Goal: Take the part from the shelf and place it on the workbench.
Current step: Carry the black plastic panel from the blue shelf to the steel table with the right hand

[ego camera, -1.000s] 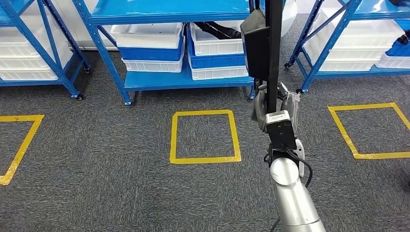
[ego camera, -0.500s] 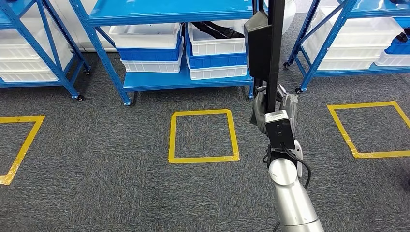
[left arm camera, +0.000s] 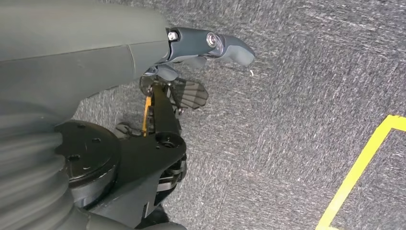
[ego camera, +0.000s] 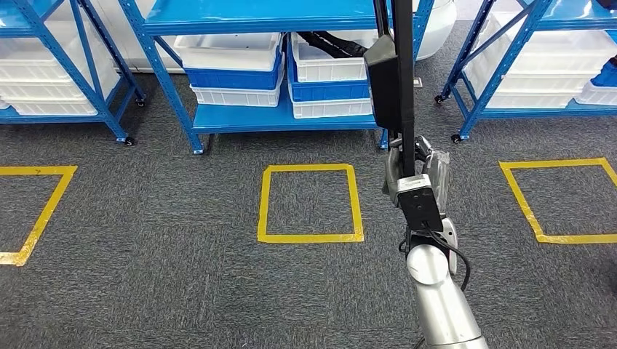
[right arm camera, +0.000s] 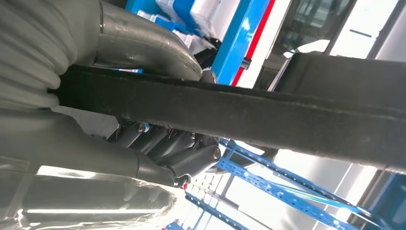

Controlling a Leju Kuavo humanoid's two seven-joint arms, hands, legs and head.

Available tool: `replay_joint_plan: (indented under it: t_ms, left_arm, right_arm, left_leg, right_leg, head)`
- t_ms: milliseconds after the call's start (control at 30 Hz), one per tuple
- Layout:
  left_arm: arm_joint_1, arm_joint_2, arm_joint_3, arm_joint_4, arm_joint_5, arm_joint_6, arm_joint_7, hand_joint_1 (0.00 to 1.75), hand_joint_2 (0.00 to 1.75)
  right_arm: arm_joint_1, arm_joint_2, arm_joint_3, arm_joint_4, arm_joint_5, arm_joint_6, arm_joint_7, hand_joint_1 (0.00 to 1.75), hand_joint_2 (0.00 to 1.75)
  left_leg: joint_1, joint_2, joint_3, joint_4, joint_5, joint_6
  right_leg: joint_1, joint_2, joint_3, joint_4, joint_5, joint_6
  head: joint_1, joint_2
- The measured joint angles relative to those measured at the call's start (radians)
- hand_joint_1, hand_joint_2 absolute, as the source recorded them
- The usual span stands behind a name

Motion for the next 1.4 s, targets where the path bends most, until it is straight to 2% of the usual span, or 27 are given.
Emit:
replay_joint_plan:
  t_ms: [33, 67, 133, 167, 233, 267, 333, 400, 433, 467, 500, 567, 600, 633, 700, 733, 800, 867, 933, 967, 1033, 1067, 1100, 1200, 1267, 1333, 1400]
  left_arm:
    - [0.0, 0.002, 0.0, -0.002, 0.0, 0.0, 0.0, 0.0, 1.75]
    - [-0.001, 0.004, 0.0, -0.003, 0.0, 0.0, 0.0, 0.0, 1.75]
    - [0.0, 0.006, 0.0, -0.006, 0.0, 0.0, 0.0, 0.0, 1.75]
    - [0.002, 0.005, 0.0, -0.006, 0.0, 0.0, 0.0, 0.0, 1.75]
    - [0.004, 0.005, 0.0, -0.006, -0.001, 0.0, 0.002, 0.0, 1.75]
    - [0.003, 0.005, 0.0, -0.006, -0.001, 0.0, 0.004, 0.0, 1.75]
    - [-0.001, 0.004, -0.001, -0.006, -0.001, 0.0, 0.009, 0.0, 1.75]
    - [-0.004, 0.004, -0.004, -0.006, -0.001, 0.0, 0.014, 0.0, 1.75]
    - [-0.004, 0.004, -0.006, -0.006, -0.001, 0.0, 0.016, 0.0, 1.75]
    - [-0.005, 0.004, -0.008, -0.006, -0.001, 0.0, 0.017, 0.0, 1.75]
    - [-0.005, 0.004, -0.011, -0.006, -0.001, 0.0, 0.018, 0.0, 1.75]
    - [-0.01, 0.007, -0.017, -0.008, -0.001, 0.0, 0.019, 0.0, 1.75]
    - [-0.014, 0.007, -0.021, -0.01, -0.001, 0.0, 0.019, 0.0, 1.75]
    - [-0.016, 0.007, -0.023, -0.012, -0.001, 0.0, 0.019, 0.0, 1.75]
    - [-0.019, 0.005, -0.027, -0.013, 0.0, 0.0, 0.021, 0.0, 1.75]
    - [-0.018, 0.004, -0.027, -0.013, 0.0, 0.0, 0.022, 0.0, 1.75]
    - [-0.02, 0.003, -0.029, -0.013, 0.003, 0.0, 0.023, 0.0, 1.75]
    - [-0.023, 0.0, -0.03, -0.013, 0.008, 0.0, 0.024, 0.0, 1.75]
    - [-0.022, -0.004, -0.031, -0.013, 0.011, -0.001, 0.027, 0.0, 1.75]
    - [-0.02, -0.004, -0.031, -0.013, 0.012, 0.0, 0.029, 0.0, 1.75]
    - [-0.018, -0.005, -0.032, -0.013, 0.014, 0.0, 0.034, 0.0, 1.75]
    - [-0.018, -0.004, -0.032, -0.013, 0.015, 0.0, 0.036, 0.0, 1.75]
    - [-0.018, -0.004, -0.032, -0.014, 0.016, 0.0, 0.037, 0.0, 1.75]
    - [-0.014, -0.002, -0.032, -0.014, 0.018, 0.001, 0.039, 0.0, 1.75]
    - [-0.012, -0.001, -0.032, -0.014, 0.018, 0.001, 0.04, 0.0, 1.75]
    - [-0.012, 0.0, -0.032, -0.014, 0.018, 0.002, 0.04, 0.0, 1.75]
    - [-0.012, 0.0, -0.032, -0.014, 0.019, 0.003, 0.043, 0.0, 1.75]
  right_arm:
    - [0.0, -0.001, 0.0, 0.001, 0.0, 0.0, 0.0, 1.75, 1.75]
    - [0.001, -0.001, 0.0, 0.002, 0.0, -0.001, 0.0, 1.75, 1.75]
    - [0.004, -0.002, -0.001, 0.004, 0.0, -0.004, 0.0, 1.75, 1.75]
    - [0.006, -0.002, -0.001, 0.004, 0.001, -0.006, -0.001, 1.75, 1.75]
    - [0.009, -0.002, -0.002, 0.005, 0.002, -0.012, -0.001, 1.75, 1.75]
    - [0.01, -0.002, -0.003, 0.005, 0.003, -0.015, -0.001, 1.75, 1.75]
    - [0.016, -0.002, -0.005, 0.005, 0.007, -0.022, -0.002, 1.75, 1.75]
    - [0.027, -0.002, -0.007, 0.003, 0.017, -0.028, -0.002, 1.75, 1.75]
    - [0.033, -0.002, -0.008, 0.001, 0.023, -0.03, -0.001, 1.75, 1.75]
    - [0.038, -0.002, -0.008, -0.002, 0.029, -0.03, 0.0, 1.75, 1.75]
    - [0.043, -0.002, -0.009, -0.007, 0.034, -0.03, 0.001, 1.75, 1.75]
    - [0.049, -0.002, -0.011, -0.02, 0.045, -0.031, 0.005, 1.75, 1.75]
    - [0.052, -0.002, -0.013, -0.026, 0.05, -0.031, 0.007, 1.75, 1.75]
    - [0.055, -0.002, -0.015, -0.031, 0.054, -0.031, 0.01, 1.75, 1.75]
    - [0.063, -0.002, -0.019, -0.038, 0.058, -0.031, 0.014, 1.75, 1.75]
    - [0.066, -0.002, -0.02, -0.041, 0.06, -0.03, 0.015, 1.75, 1.75]
    - [0.069, -0.002, -0.027, -0.047, 0.065, -0.029, 0.016, 1.75, 1.75]
    - [0.074, -0.005, -0.037, -0.048, 0.072, -0.027, 0.019, 1.75, 1.75]
    - [0.083, -0.007, -0.045, -0.048, 0.085, -0.024, 0.026, 1.75, 1.75]
    - [0.088, -0.008, -0.049, -0.05, 0.094, -0.022, 0.029, 1.75, 1.75]
    - [0.095, -0.01, -0.056, -0.058, 0.115, -0.018, 0.033, 1.75, 1.75]
    - [0.098, -0.011, -0.059, -0.063, 0.122, -0.017, 0.034, 1.75, 1.75]
    - [0.101, -0.012, -0.061, -0.068, 0.126, -0.016, 0.036, 1.75, 1.75]
    - [0.106, -0.014, -0.062, -0.079, 0.13, -0.014, 0.038, 1.75, 1.75]
    - [0.107, -0.014, -0.062, -0.084, 0.13, -0.014, 0.039, 1.75, 1.75]
    - [0.107, -0.013, -0.063, -0.09, 0.131, -0.014, 0.038, 1.75, 1.75]
    - [0.111, -0.013, -0.064, -0.094, 0.134, -0.015, 0.038, 1.75, 1.75]
  left_leg:
    - [0.003, -0.007, -0.01, 0.013, -0.003, -0.013]
    - [0.005, -0.012, -0.02, 0.029, -0.007, -0.026]
    - [0.003, -0.021, -0.036, 0.046, -0.007, -0.041]
    - [0.006, -0.023, -0.04, 0.048, -0.004, -0.043]
    - [0.009, -0.008, -0.052, 0.065, -0.017, -0.043]
    - [0.009, 0.005, -0.066, 0.099, -0.041, -0.04]
    - [0.002, 0.028, -0.121, 0.231, -0.12, -0.032]
    - [-0.008, 0.031, -0.169, 0.358, -0.178, -0.019]
    - [-0.016, 0.031, -0.17, 0.376, -0.184, -0.007]
    - [-0.025, 0.032, -0.149, 0.353, -0.173, 0.009]
    - [-0.039, 0.035, -0.109, 0.297, -0.152, 0.031]
    - [-0.07, 0.063, -0.028, 0.171, -0.124, 0.082]
    - [-0.082, 0.075, -0.003, 0.131, -0.119, 0.099]
    - [-0.09, 0.082, 0.005, 0.115, -0.12, 0.107]
    - [-0.091, 0.069, 0.013, 0.095, -0.108, 0.11]
    - [-0.088, 0.063, 0.02, 0.079, -0.098, 0.107]
    - [-0.076, 0.049, 0.03, 0.052, -0.077, 0.098]
    - [-0.071, 0.032, 0.024, 0.048, -0.068, 0.089]
    - [-0.068, 0.011, 0.018, 0.049, -0.064, 0.079]
    - [-0.065, 0.0, 0.017, 0.05, -0.063, 0.073]
    - [-0.056, -0.021, 0.014, 0.056, -0.063, 0.057]
    - [-0.055, -0.031, 0.011, 0.062, -0.066, 0.047]
    - [-0.054, -0.039, 0.006, 0.068, -0.068, 0.038]
    - [-0.051, -0.051, -0.005, 0.074, -0.065, 0.018]
    - [-0.046, -0.03, -0.015, 0.094, -0.079, 0.008]
    - [-0.042, 0.008, -0.058, 0.188, -0.134, -0.003]
    - [-0.037, 0.025, -0.12, 0.319, -0.192, -0.012]
  right_leg:
    - [-0.005, 0.009, 0.028, -0.056, 0.019, 0.012]
    - [-0.009, 0.016, 0.047, -0.093, 0.03, 0.013]
    - [-0.007, 0.022, 0.047, -0.096, 0.032, -0.01]
    - [-0.007, 0.017, 0.043, -0.09, 0.033, -0.024]
    - [-0.003, 0.009, 0.036, -0.082, 0.038, -0.039]
    - [0.0, 0.004, 0.034, -0.082, 0.041, -0.045]
    - [0.012, -0.008, 0.028, -0.082, 0.045, -0.054]
    - [0.028, -0.022, 0.02, -0.082, 0.048, -0.06]
    - [0.036, -0.029, 0.018, -0.082, 0.05, -0.063]
    - [0.045, -0.035, 0.016, -0.082, 0.051, -0.066]
    - [0.054, -0.041, 0.015, -0.083, 0.052, -0.068]
    - [0.067, -0.055, 0.015, -0.084, 0.052, -0.072]
    - [0.068, -0.062, 0.015, -0.084, 0.053, -0.073]
    - [0.066, -0.071, 0.015, -0.085, 0.053, -0.073]
    - [0.065, -0.084, 0.019, -0.091, 0.054, -0.072]
    - [0.066, -0.078, 0.019, -0.088, 0.051, -0.071]
    - [0.065, -0.043, -0.004, -0.036, 0.022, -0.07]
    - [0.054, -0.014, -0.058, 0.084, -0.032, -0.066]
    - [0.041, -0.009, -0.093, 0.163, -0.058, -0.051]
    - [0.035, -0.008, -0.085, 0.149, -0.047, -0.037]
    - [0.019, 0.004, -0.02, 0.021, 0.005, -0.007]
    - [0.015, 0.014, 0.012, -0.043, 0.026, -0.001]
    - [0.013, 0.021, 0.034, -0.085, 0.039, -0.004]
    - [0.019, 0.016, 0.043, -0.1, 0.047, -0.038]
    - [0.018, 0.005, 0.043, -0.102, 0.052, -0.054]
    - [0.017, -0.009, 0.043, -0.103, 0.052, -0.068]
    - [0.02, -0.025, 0.042, -0.103, 0.051, -0.075]
  head:
    - [0.003, 0.0]
    - [0.005, 0.0]
    - [0.003, 0.0]
    - [-0.002, 0.0]
    - [-0.011, 0.0]
    - [-0.013, 0.0]
    - [-0.017, 0.0]
    - [-0.018, 0.0]
    - [-0.018, 0.0]
    - [-0.018, 0.0]
    - [-0.018, 0.0]
    - [-0.014, 0.0]
    - [-0.013, 0.0]
    - [-0.011, 0.0]
    - [-0.014, 0.0]
    - [-0.015, 0.0]
    - [-0.013, 0.0]
    - [-0.011, 0.0]
    - [-0.011, 0.0]
    - [-0.011, 0.0]
    - [-0.011, 0.0]
    - [-0.009, 0.0]
    - [-0.009, 0.0]
    - [-0.013, 0.0]
    - [-0.016, 0.0]
    - [-0.02, 0.0]
    - [-0.021, 0.0]
